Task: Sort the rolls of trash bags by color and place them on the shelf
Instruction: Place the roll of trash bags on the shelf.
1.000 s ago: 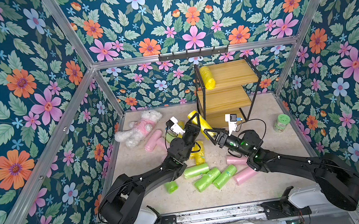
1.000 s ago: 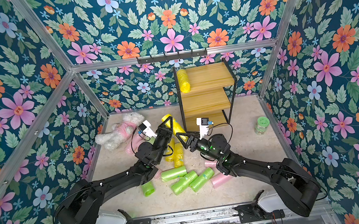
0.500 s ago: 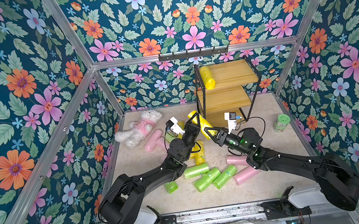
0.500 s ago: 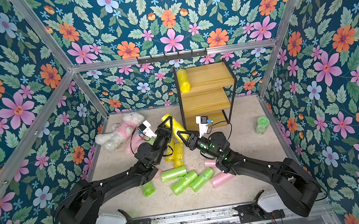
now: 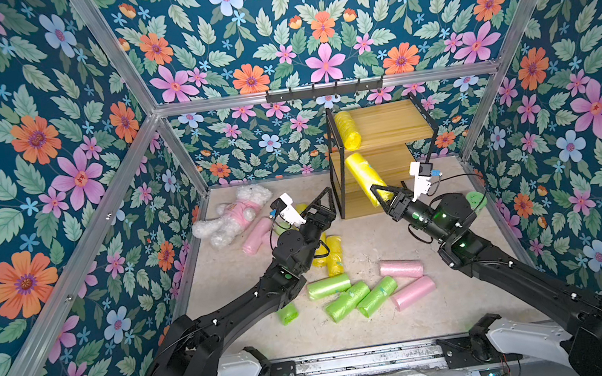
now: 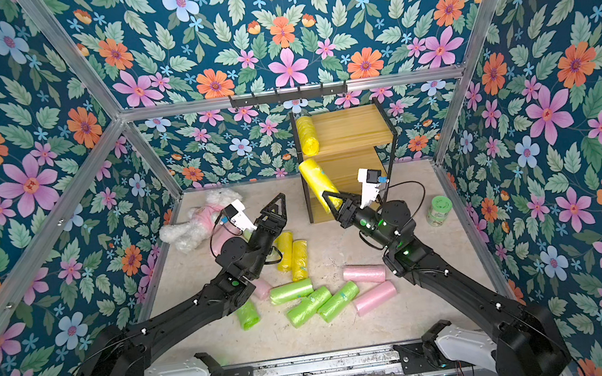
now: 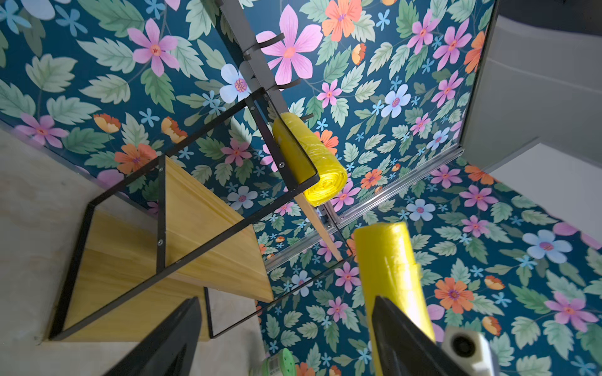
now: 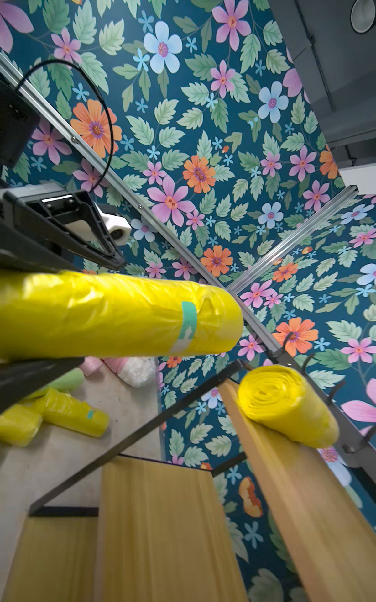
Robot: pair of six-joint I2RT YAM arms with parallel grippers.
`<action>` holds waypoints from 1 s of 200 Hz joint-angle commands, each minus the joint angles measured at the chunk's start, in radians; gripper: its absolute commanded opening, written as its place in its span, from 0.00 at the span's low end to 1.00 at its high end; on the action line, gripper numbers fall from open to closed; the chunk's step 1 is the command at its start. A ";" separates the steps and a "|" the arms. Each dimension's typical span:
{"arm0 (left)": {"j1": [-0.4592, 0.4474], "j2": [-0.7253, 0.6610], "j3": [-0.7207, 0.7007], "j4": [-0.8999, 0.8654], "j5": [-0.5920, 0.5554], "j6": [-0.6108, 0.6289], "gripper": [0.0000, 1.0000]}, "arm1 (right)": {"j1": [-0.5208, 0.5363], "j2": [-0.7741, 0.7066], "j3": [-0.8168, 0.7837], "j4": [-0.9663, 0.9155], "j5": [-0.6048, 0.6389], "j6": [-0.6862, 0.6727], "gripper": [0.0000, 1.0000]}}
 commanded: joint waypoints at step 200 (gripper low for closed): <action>0.051 -0.010 0.088 -0.333 0.017 0.371 0.89 | -0.159 0.678 1.031 -0.675 0.087 -0.026 0.39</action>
